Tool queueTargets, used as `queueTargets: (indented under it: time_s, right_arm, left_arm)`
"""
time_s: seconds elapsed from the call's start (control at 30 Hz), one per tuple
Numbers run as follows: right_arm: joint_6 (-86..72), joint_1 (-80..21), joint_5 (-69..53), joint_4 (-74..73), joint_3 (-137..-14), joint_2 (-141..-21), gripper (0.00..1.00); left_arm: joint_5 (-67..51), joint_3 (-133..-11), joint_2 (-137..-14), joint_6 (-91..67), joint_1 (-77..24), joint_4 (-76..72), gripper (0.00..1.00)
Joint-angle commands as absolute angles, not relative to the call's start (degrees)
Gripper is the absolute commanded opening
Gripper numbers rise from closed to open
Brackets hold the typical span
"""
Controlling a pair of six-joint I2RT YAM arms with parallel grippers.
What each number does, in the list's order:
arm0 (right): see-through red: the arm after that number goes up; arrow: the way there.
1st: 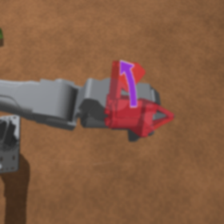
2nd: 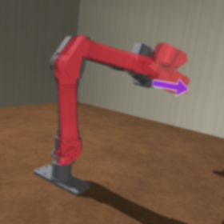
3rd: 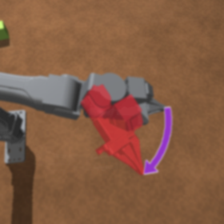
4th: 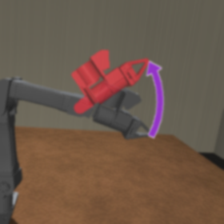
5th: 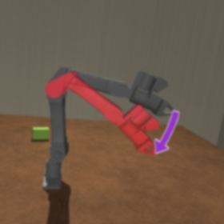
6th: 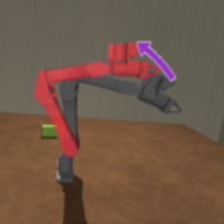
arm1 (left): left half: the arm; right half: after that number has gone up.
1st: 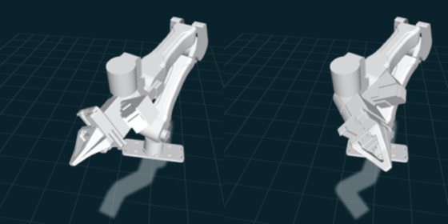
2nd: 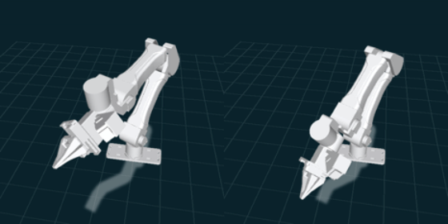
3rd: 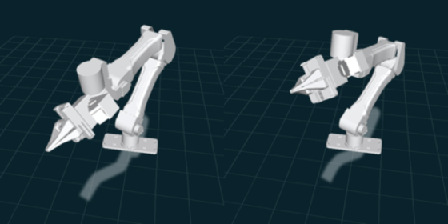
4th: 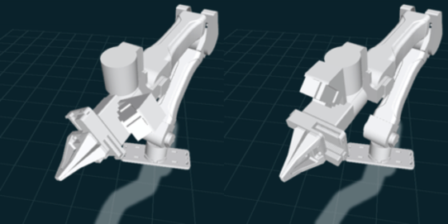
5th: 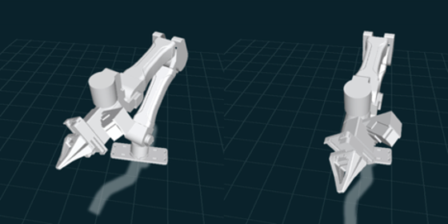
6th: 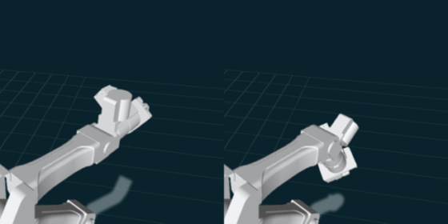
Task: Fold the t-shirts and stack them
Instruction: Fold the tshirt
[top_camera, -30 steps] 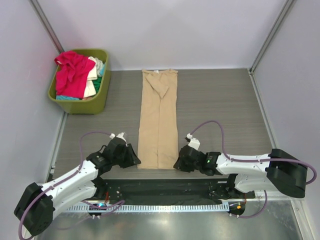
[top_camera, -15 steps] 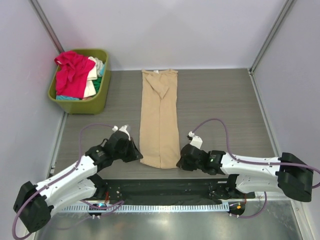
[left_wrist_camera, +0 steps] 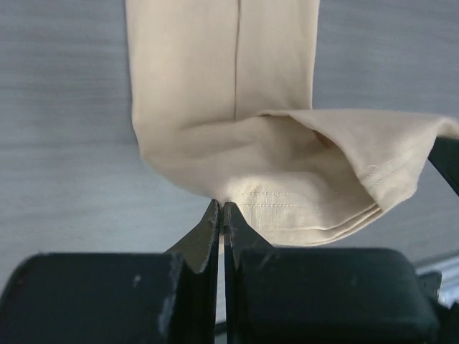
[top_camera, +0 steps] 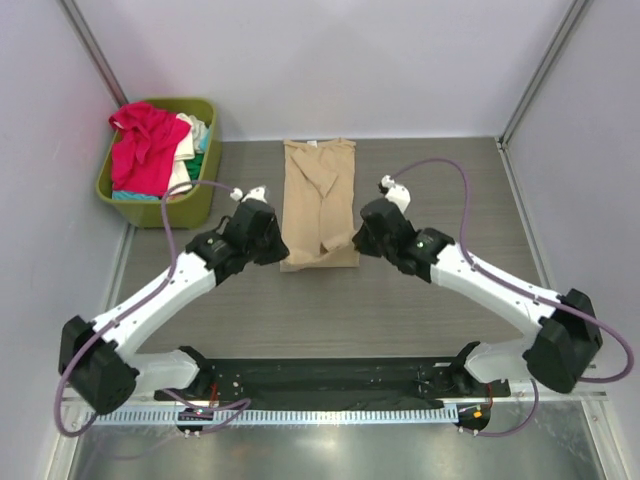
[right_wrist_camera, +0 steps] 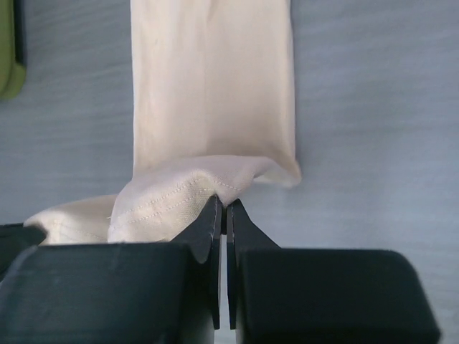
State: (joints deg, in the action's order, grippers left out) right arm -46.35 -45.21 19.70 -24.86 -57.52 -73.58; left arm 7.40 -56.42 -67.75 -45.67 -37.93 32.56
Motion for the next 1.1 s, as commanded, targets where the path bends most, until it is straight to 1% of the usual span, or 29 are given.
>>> queueTargets:
  time_s: [0.0, 0.13, 0.23, 0.33, 0.47, 0.73, 0.93, 0.97, 1.0, 1.03, 1.07]
  right_arm:
    - [-36.9, -41.8, 20.7, -23.2, -65.5, -79.6, 0.01]
    - [-34.3, -38.3, 19.2, -22.6, -74.2, -86.9, 0.01]
    - [-32.8, -35.8, 17.0, -22.2, -79.3, -93.0, 0.01]
    - [-32.3, -34.0, 15.2, -22.1, -83.6, -98.3, 0.01]
    - [-31.6, -32.4, 14.9, -22.1, -87.4, -103.2, 0.01]
    - [-30.3, -28.5, 11.7, -22.2, -94.2, -111.1, 0.01]
    - [-30.0, -26.8, 8.3, -22.3, -99.4, -117.6, 0.01]
    - [-30.3, -26.0, 7.9, -22.7, -100.4, -119.6, 0.03]
    - [-30.2, -25.6, 7.2, -23.0, -101.4, -120.6, 0.10]
    - [-30.1, -25.1, 5.7, -23.1, -104.1, -121.7, 0.20]
    - [-30.1, -24.1, 4.8, -23.6, -106.2, -123.2, 0.49]
  left_arm:
    - [10.1, -64.2, -72.9, -40.7, -33.4, 30.6, 0.00]
    - [7.5, -72.1, -82.7, -38.5, -28.7, 30.1, 0.00]
    - [6.3, -79.1, -88.0, -36.9, -26.2, 30.1, 0.00]
    - [4.6, -83.1, -91.8, -35.9, -24.1, 30.2, 0.00]
    - [1.8, -87.5, -99.1, -35.0, -21.5, 30.8, 0.00]
    - [-4.9, -95.3, -109.6, -34.8, -17.8, 31.0, 0.00]
    - [-6.2, -103.2, -118.8, -34.6, -16.5, 32.7, 0.00]
    - [-6.9, -104.6, -120.6, -34.6, -16.0, 33.6, 0.00]
    - [-7.1, -106.4, -122.2, -34.6, -15.7, 34.4, 0.01]
    - [-7.6, -111.4, -126.4, -34.7, -15.4, 35.7, 0.05]
    - [-9.5, -114.5, -128.7, -35.0, -14.5, 38.6, 0.10]
